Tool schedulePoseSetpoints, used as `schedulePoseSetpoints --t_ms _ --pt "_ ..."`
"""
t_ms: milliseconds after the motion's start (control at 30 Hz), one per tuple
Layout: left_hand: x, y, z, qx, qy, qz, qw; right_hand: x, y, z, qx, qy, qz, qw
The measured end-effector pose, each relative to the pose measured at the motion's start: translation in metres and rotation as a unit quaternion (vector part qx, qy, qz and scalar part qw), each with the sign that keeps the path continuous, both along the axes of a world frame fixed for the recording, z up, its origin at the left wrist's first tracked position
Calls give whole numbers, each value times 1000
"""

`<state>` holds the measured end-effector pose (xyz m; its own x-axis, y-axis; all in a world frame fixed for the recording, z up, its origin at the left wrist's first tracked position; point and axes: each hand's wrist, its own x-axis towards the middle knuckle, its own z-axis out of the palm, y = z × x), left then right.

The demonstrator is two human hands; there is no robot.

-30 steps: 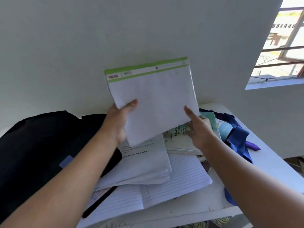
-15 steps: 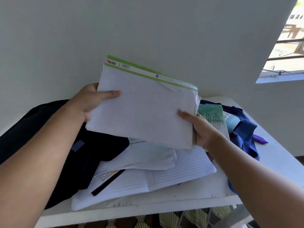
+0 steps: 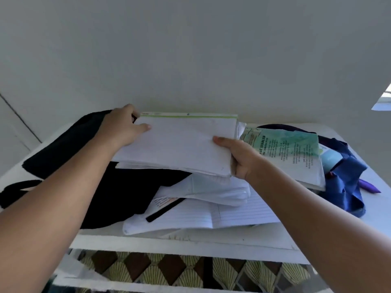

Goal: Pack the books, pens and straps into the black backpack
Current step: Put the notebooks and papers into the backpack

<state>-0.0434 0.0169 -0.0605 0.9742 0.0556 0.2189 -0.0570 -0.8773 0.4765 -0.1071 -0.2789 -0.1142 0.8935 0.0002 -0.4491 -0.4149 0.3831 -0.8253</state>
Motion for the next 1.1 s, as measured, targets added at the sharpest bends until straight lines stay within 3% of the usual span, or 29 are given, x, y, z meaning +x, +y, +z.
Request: schedulePoseSetpoints --t_ms 267,433,500,567,633,733,833,933,1100 --pt "-17 32 -25 56 158 -3 986 22 55 21 -75 19 37 996" --pt "-11 60 -39 95 144 7 985 32 93 34 -76 9 54 996" --pt "-8 68 -49 156 115 22 981 35 107 37 -70 8 66 995" --pt "-1 76 -59 266 102 70 956 38 121 39 -61 8 76 995" --pt "7 84 -69 322 132 113 931 40 132 37 -55 10 88 995" --pt "16 105 -78 322 158 141 923 46 146 35 -52 14 92 994" --pt "18 124 -77 309 94 126 938 52 154 35 -77 2 94 993" --pt "22 135 -73 240 13 111 964 58 158 40 -111 -19 98 989" --pt "33 141 -51 151 -83 98 980 63 164 45 -86 16 121 989"
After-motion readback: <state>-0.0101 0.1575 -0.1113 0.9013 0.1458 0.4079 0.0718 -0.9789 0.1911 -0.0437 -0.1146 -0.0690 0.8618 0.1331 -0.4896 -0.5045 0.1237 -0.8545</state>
